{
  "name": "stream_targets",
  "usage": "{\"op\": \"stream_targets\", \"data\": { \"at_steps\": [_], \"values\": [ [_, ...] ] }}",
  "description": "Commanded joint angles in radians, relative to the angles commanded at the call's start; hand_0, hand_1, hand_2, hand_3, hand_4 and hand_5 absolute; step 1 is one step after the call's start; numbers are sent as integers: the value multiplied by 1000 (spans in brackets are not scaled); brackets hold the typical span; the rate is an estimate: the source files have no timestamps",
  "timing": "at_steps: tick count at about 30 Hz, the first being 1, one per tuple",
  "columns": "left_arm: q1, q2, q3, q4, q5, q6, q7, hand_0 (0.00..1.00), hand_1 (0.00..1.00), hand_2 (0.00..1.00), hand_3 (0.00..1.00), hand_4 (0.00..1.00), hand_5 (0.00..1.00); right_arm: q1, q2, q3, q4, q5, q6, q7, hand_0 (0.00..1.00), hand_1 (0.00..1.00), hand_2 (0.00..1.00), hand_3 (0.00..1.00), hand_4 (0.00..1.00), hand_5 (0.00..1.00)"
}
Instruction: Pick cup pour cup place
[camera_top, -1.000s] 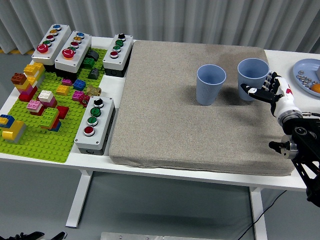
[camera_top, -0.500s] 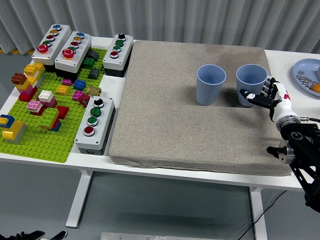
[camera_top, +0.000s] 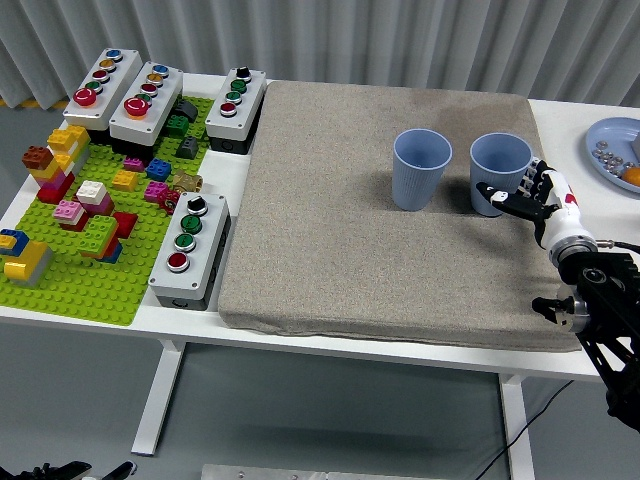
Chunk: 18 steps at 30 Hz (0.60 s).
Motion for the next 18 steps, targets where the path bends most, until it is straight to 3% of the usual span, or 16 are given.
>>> {"op": "stream_targets", "data": {
  "at_steps": [1, 2, 7, 8, 18],
  "values": [
    [1, 0, -3, 0, 3, 0, 1, 771, 764, 825, 679, 509, 998, -1, 0, 0, 0, 0, 12, -3, 874, 773, 679, 712, 753, 118],
    [2, -1, -4, 0, 4, 0, 1, 771, 765, 825, 679, 508, 998, -1, 0, 0, 0, 0, 15, -4, 881, 794, 757, 838, 797, 159],
    [6, 0, -1, 0, 3, 0, 1, 771, 765, 825, 679, 508, 998, -8, 0, 9, -3, -18, 30, -20, 881, 794, 757, 838, 797, 159],
    [6, 0, 1, 0, 2, 0, 1, 771, 764, 824, 679, 508, 998, -8, -1, 10, -2, -21, 31, -23, 889, 828, 850, 904, 821, 198],
    [6, 0, 6, 0, -5, 0, 0, 771, 764, 824, 677, 507, 998, -12, -4, 32, -5, -37, 67, -38, 895, 841, 896, 914, 827, 204]
  ]
}}
